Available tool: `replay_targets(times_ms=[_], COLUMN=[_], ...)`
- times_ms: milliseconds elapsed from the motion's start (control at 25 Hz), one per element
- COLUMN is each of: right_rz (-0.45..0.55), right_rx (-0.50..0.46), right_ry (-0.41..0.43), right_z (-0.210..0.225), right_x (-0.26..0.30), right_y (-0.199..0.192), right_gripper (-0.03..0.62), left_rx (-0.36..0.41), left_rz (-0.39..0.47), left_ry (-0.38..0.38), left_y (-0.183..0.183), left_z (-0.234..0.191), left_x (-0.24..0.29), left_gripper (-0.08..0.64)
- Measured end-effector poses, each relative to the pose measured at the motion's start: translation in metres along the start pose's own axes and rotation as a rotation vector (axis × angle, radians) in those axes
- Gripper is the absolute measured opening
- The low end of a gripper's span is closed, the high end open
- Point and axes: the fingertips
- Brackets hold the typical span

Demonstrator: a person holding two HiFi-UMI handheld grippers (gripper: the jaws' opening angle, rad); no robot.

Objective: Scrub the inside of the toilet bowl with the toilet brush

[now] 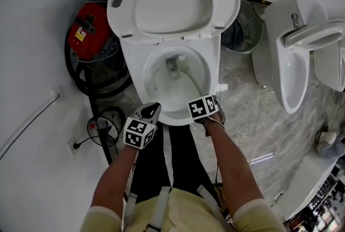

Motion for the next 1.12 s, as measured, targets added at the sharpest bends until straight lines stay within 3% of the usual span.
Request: replay_targets(times_ms=[600,1120], right_rz=[-0.07,-0.145], right_rx=[-0.168,-0.249], right_ry=[-0.117,-0.037], right_z=[0.013,-0.023], right_x=[-0.014,-0.018], right_y=[-0.048,-0.081], right_gripper=[0.015,0.015], left_rx=[0.014,-0.04], left_rz=[0.003,-0.017], left_ry=[-0.014,0.004], left_y=[0.003,-0.008], left_z=[0.022,0.018], left_x=[0.0,-0.009], left_gripper=[0.014,0.014])
Point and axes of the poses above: the fingertips, and each gripper's own axes: x forward along the fingers, z to its right, y out of its top, and after that the axes turned 1 degree about -y, right-handed
